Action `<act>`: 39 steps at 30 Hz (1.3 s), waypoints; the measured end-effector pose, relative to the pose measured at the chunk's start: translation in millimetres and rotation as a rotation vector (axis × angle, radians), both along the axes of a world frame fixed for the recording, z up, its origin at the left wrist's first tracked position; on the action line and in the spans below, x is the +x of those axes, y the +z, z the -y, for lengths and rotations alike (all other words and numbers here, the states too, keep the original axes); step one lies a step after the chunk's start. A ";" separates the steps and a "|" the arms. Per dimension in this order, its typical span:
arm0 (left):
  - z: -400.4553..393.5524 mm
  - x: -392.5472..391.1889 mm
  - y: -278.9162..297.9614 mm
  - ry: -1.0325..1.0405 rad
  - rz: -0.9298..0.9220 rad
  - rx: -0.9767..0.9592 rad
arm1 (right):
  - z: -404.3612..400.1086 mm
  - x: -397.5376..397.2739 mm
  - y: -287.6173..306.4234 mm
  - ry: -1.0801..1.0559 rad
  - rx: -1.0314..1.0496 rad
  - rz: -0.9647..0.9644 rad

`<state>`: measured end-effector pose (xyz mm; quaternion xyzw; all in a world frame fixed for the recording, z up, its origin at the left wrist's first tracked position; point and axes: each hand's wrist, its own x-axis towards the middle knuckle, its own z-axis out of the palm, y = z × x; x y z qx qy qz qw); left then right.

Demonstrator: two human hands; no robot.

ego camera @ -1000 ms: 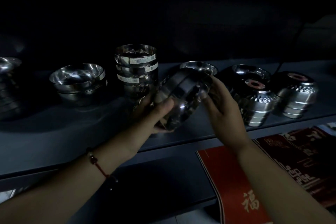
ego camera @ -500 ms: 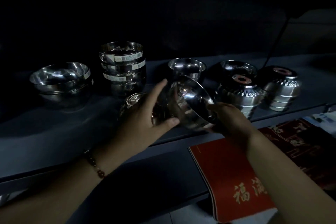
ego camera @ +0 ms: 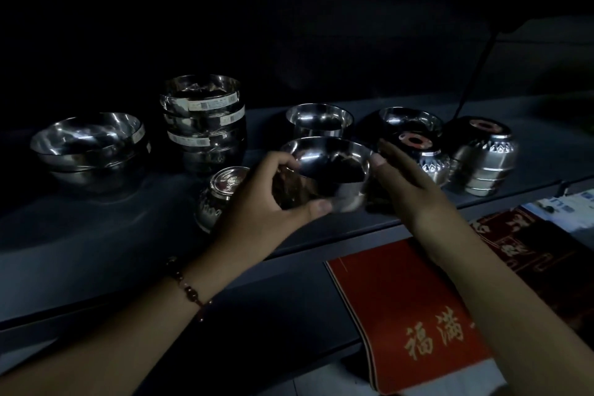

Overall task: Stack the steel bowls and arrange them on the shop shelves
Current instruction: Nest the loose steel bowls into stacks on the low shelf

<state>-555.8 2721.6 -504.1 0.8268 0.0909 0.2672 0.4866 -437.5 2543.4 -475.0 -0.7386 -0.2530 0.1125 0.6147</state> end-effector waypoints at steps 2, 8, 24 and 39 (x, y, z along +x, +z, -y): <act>0.0 5.4 1.6 0.024 0.033 -0.029 | 1.9 -7.2 1.7 0.096 -0.032 0.193; -2.8 32.5 7.3 0.047 0.152 -0.122 | -11.0 10.7 -1.8 0.059 -0.076 0.442; -13.2 112.6 12.4 0.346 0.404 0.018 | -75.0 72.5 -1.1 -0.156 0.122 0.595; -38.5 142.3 4.1 0.429 -0.020 0.437 | -108.5 106.4 -28.9 -0.196 -0.014 0.538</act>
